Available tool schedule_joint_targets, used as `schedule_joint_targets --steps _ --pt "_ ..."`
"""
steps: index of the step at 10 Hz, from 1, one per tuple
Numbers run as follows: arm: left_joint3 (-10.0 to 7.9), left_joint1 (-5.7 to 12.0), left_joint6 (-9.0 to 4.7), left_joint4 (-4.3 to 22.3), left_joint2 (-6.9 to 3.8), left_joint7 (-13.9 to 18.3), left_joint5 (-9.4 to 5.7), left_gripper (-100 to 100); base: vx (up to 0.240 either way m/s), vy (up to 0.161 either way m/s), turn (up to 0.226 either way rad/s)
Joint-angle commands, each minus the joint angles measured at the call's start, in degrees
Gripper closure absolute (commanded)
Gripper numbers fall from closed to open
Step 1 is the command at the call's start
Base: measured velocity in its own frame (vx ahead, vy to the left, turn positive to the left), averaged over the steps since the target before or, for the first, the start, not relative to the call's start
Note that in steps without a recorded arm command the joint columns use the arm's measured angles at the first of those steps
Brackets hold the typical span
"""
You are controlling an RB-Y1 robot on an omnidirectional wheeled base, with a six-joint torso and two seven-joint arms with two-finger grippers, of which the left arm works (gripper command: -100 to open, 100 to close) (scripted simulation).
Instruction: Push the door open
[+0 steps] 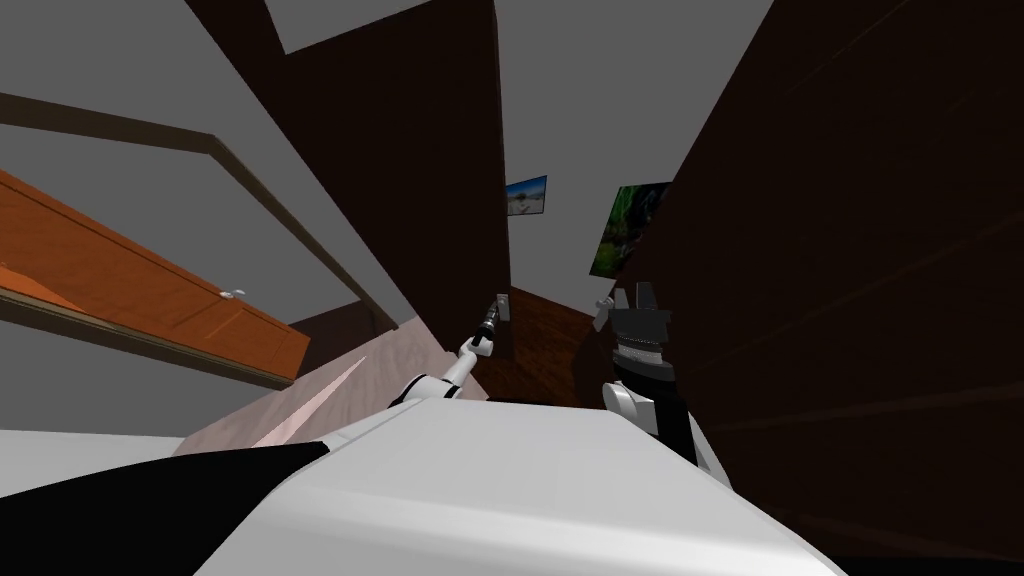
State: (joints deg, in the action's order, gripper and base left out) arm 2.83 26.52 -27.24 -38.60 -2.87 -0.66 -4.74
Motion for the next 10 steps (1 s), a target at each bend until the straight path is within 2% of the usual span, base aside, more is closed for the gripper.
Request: schedule_joint_targets --steps 1,3,4,5,10 --pt "-0.17 -0.02 -0.24 0.08 0.17 -0.09 -0.03 -100 0.207 -0.039 -0.029" --pt "-0.39 -0.09 -0.55 0.18 0.82 -0.23 -0.06 -100 0.19 -0.056 -0.022" --pt "-0.33 -0.2 -0.33 -0.11 0.67 -0.24 -0.04 -100 0.074 -0.016 -0.001" --pt "-0.33 -0.2 -0.33 -0.11 0.67 -0.24 -0.04 100 -0.008 0.0 0.004" --pt "-0.33 -0.2 -0.33 -0.11 0.67 -0.24 -0.04 100 -0.015 0.003 -0.002"
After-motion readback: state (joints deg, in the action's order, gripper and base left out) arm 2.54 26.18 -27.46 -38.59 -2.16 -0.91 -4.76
